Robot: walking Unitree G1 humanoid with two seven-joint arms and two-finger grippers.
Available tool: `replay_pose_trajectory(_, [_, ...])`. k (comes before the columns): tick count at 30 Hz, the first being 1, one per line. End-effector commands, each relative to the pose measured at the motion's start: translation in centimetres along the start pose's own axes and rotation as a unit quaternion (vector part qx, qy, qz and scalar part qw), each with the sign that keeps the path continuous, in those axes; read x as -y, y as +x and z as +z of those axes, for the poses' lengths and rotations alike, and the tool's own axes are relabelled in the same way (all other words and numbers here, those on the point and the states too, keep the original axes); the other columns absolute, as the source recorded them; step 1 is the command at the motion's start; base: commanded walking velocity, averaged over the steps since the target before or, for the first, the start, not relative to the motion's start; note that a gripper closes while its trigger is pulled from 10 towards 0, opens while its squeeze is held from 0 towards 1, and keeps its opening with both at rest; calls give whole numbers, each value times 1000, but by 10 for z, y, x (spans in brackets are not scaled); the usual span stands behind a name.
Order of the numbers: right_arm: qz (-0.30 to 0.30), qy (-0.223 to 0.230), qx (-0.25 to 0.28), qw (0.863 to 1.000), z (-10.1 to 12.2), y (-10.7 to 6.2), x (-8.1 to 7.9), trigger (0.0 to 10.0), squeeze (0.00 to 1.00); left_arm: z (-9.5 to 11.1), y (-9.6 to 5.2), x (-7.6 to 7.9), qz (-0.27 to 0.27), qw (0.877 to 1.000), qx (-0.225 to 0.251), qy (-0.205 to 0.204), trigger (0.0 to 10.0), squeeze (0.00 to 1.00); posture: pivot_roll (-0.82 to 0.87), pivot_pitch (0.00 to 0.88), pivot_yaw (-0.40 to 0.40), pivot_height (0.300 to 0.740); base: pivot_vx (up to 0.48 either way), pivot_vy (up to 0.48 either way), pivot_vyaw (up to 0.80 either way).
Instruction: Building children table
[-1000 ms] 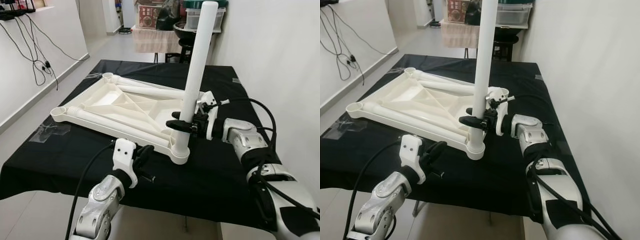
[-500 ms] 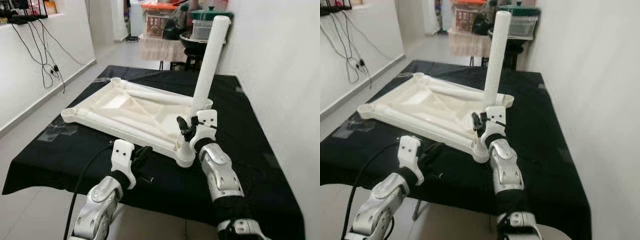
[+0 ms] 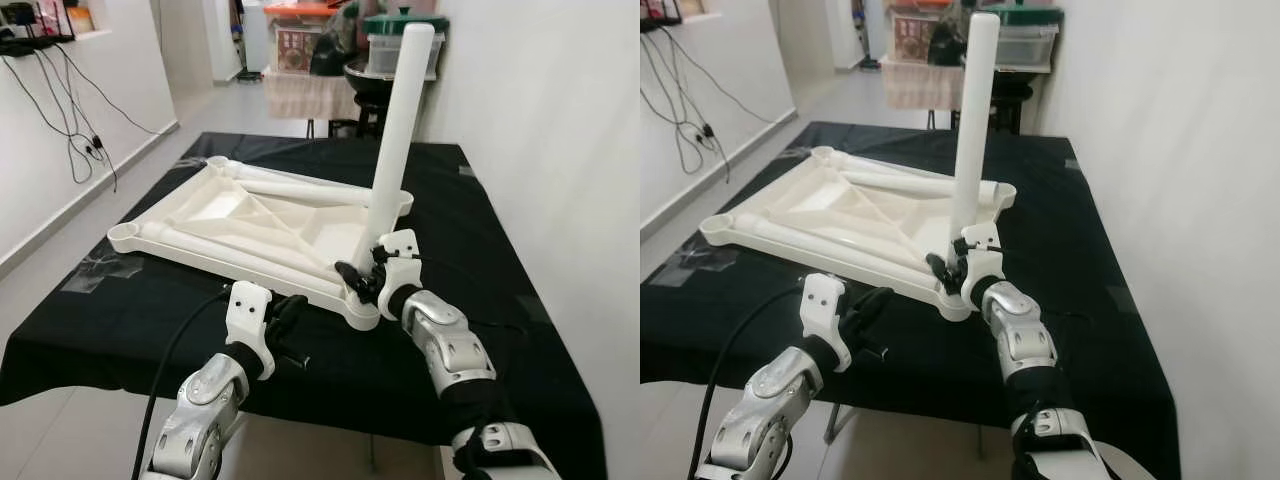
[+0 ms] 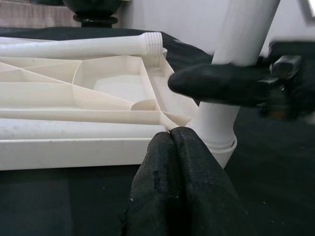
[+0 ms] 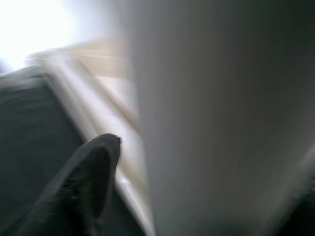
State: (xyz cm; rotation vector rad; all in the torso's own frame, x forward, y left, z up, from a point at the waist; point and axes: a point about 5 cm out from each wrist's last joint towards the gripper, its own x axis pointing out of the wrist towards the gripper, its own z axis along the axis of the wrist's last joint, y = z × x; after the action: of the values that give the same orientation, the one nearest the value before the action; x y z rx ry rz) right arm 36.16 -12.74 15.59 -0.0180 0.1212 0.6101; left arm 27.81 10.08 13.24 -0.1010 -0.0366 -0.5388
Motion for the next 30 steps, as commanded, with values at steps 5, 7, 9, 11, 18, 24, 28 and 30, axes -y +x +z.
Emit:
replay_pose_trajectory(5, [191, -71, 0, 979, 25, 4, -4, 10000, 0, 1, 0, 0, -3, 1000, -2, 4, 10000, 0, -2, 5, -41, 740, 0, 0, 0])
replay_pose_trajectory(7, [220, -72, -6, 973, 27, 5, -1, 10000, 0, 1, 0, 0, -3, 1000, -2, 4, 10000, 0, -2, 5, -41, 740, 0, 0, 0])
replay_pose_trajectory(9, [233, -76, -14, 970, 30, 7, 1, 10000, 0, 0, 0, 1, -3, 1000, -2, 3, 10000, 0, 7, 7, -48, 740, 0, 0, 0])
replay_pose_trajectory(11, [236, -45, -10, 971, 37, 12, 4, 5294, 0, 0, 0, 1, -2, 1000, -2, 3, 10000, 0, 11, 9, -48, 740, 0, 0, 0])
replay_pose_trajectory(18, [236, -15, -20, 971, 36, 12, 10, 0, 0, 1, 0, 2, -3, 1000, -2, 2, 10000, 0, 12, 12, -51, 740, 0, 0, 0])
replay_pose_trajectory(24, [212, -9, -11, 977, 32, 5, 21, 0, 0, 2, -1, 2, -2, 1000, -1, -1, 10000, 0, -1, 25, -49, 740, 0, 0, 0])
replay_pose_trajectory(28, [154, 1, -18, 988, 14, -2, 27, 0, 0, 3, -1, 2, -2, 1000, 1, -2, 10000, 0, -15, 38, -47, 740, 0, 0, 0])
replay_pose_trajectory(30, [-117, 41, -15, 992, -15, -8, 24, 0, 0, 4, -3, 1, -1, 1000, 1, -2, 10000, 0, -41, 53, -32, 740, 0, 0, 0])
